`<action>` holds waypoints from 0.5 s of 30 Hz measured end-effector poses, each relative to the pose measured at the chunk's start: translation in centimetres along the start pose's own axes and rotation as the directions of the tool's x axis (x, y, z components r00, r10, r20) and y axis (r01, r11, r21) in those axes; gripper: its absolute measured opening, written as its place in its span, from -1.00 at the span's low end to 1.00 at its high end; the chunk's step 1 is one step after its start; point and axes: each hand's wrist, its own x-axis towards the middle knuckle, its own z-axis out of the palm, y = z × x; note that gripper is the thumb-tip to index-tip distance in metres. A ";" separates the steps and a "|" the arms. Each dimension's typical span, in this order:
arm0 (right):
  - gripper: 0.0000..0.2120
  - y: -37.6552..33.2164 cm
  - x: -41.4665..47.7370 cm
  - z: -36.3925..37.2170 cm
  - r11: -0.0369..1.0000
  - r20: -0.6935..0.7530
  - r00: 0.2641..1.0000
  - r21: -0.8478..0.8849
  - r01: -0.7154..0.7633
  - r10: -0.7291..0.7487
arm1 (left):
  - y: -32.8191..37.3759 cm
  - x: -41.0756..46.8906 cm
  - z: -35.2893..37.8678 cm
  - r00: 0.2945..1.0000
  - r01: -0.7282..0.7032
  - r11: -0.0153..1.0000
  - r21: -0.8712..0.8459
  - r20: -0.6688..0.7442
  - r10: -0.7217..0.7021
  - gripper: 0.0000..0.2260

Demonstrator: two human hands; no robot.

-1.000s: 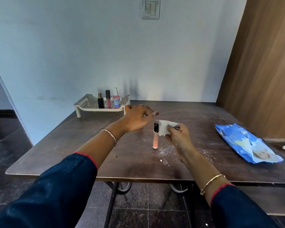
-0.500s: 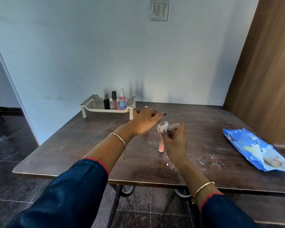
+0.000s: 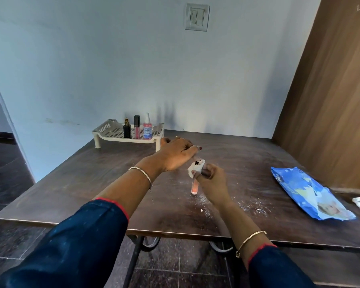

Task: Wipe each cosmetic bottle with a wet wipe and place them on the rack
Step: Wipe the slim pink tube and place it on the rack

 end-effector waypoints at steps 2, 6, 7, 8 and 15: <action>-0.82 -1.1 0.1 -0.3 1.000 0.039 0.999 0.023 0.002 -0.003 | 0.1 0.0 0.0 1.000 -0.001 1.000 0.016 0.008 0.001 -0.58; -0.77 -2.4 -0.6 -0.3 0.998 0.127 0.992 0.068 0.004 -0.013 | 0.4 0.0 -0.2 1.000 -0.002 1.000 0.016 0.002 0.002 -0.60; -0.80 -2.4 -0.9 -0.3 0.997 0.124 0.992 0.081 -0.011 0.001 | 0.3 0.1 -0.2 1.000 -0.001 1.000 0.016 0.002 0.001 -0.59; -0.79 -2.0 -1.1 -0.2 0.996 0.096 0.995 0.085 -0.031 0.023 | 0.3 0.1 -0.1 1.000 -0.001 1.000 0.016 0.001 0.001 -0.59; -0.78 0.9 -1.3 -0.2 0.999 0.075 0.997 0.028 -0.020 0.018 | 0.3 0.1 -0.2 1.000 -0.005 1.000 0.017 0.013 0.004 -0.62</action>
